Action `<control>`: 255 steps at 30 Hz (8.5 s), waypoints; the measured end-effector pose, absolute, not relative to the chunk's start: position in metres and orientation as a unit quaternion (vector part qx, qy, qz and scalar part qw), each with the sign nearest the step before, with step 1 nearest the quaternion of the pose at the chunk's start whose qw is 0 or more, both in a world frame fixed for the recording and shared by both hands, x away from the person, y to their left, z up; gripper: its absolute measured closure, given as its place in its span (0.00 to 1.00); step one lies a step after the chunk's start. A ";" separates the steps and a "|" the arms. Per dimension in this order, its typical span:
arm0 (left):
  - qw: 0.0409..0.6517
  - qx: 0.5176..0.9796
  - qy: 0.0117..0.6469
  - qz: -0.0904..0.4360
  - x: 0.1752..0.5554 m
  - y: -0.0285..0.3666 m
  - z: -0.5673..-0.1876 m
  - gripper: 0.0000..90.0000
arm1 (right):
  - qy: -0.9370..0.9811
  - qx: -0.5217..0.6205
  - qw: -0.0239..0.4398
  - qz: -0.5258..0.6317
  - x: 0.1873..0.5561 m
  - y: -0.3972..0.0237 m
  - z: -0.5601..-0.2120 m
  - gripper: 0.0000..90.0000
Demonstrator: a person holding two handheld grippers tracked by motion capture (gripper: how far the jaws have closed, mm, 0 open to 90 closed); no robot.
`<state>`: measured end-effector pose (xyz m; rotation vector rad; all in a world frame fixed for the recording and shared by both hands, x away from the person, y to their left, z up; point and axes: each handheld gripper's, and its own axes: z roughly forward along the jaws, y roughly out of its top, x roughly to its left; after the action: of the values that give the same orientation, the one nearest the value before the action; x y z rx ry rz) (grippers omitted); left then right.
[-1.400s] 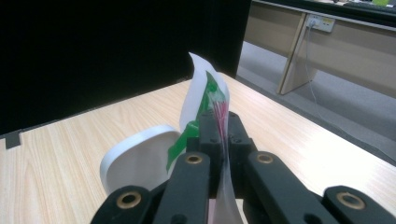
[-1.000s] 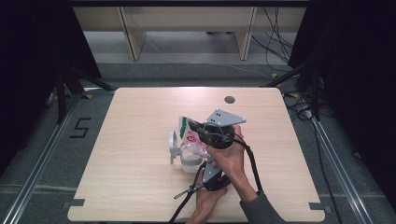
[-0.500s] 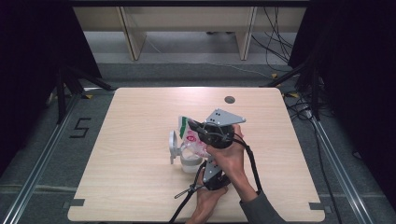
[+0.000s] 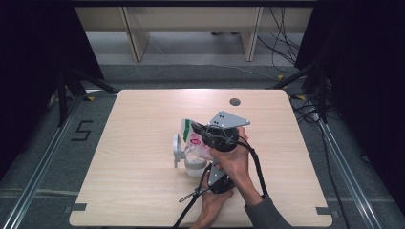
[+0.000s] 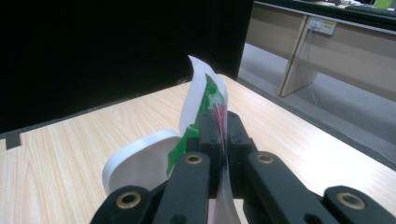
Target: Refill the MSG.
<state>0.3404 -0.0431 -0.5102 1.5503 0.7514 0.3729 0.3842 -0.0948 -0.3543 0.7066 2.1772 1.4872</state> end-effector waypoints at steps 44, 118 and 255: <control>0.660 0.649 0.346 0.153 0.344 -0.046 -0.512 0.85 | 0.783 0.245 0.201 0.536 0.385 -0.091 -0.354 0.99; 0.664 0.654 0.332 0.146 0.347 -0.047 -0.511 0.85 | 0.785 0.241 0.202 0.534 0.383 -0.089 -0.353 0.99; 0.696 0.611 0.351 0.139 0.342 -0.054 -0.508 0.85 | 0.794 0.225 0.206 0.527 0.385 -0.085 -0.353 0.99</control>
<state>0.3424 -0.0542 -0.5082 1.3630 0.7826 0.3094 0.3849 -0.0854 -0.3531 0.6262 2.2113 1.4671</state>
